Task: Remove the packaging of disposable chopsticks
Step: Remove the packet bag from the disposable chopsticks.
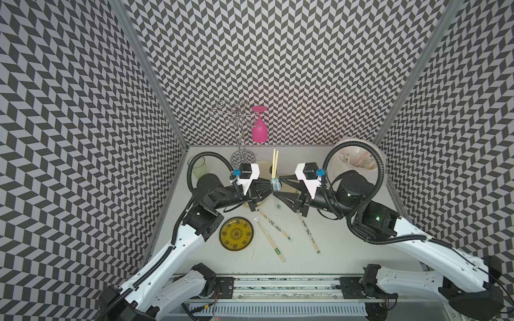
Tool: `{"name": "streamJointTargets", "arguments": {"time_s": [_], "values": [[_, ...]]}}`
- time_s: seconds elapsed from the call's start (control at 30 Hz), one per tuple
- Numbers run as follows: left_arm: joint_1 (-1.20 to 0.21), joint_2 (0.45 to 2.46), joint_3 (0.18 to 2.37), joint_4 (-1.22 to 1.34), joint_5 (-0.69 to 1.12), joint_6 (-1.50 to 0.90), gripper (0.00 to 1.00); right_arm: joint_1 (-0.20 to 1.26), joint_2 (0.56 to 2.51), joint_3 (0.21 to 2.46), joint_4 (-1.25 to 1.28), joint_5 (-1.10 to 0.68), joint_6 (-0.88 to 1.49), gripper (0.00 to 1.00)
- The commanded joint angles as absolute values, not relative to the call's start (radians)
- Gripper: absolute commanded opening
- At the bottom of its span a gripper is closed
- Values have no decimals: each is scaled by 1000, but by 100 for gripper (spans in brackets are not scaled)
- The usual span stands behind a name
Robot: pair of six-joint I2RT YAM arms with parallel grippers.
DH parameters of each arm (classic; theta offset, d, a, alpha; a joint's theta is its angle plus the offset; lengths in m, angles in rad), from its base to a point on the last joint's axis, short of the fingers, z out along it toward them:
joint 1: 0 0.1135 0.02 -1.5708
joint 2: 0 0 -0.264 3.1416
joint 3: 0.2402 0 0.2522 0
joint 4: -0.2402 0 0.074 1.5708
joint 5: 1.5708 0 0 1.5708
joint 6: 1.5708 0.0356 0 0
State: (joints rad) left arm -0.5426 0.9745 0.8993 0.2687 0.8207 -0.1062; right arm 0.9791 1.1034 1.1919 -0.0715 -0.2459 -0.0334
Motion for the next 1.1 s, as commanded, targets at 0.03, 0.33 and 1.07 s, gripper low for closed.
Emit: {"name": "streamJointTargets", "arguments": {"time_s": [0.03, 0.33, 1.07], "values": [[-537, 994, 905, 281, 831, -110, 0, 983, 1107, 1260, 22, -221, -55, 52], [-537, 1013, 914, 270, 886, -101, 0, 981, 1202, 1416, -36, -129, -89, 48], [-541, 1023, 937, 217, 923, -77, 4, 946, 1230, 1552, -74, -105, -24, 0]]}}
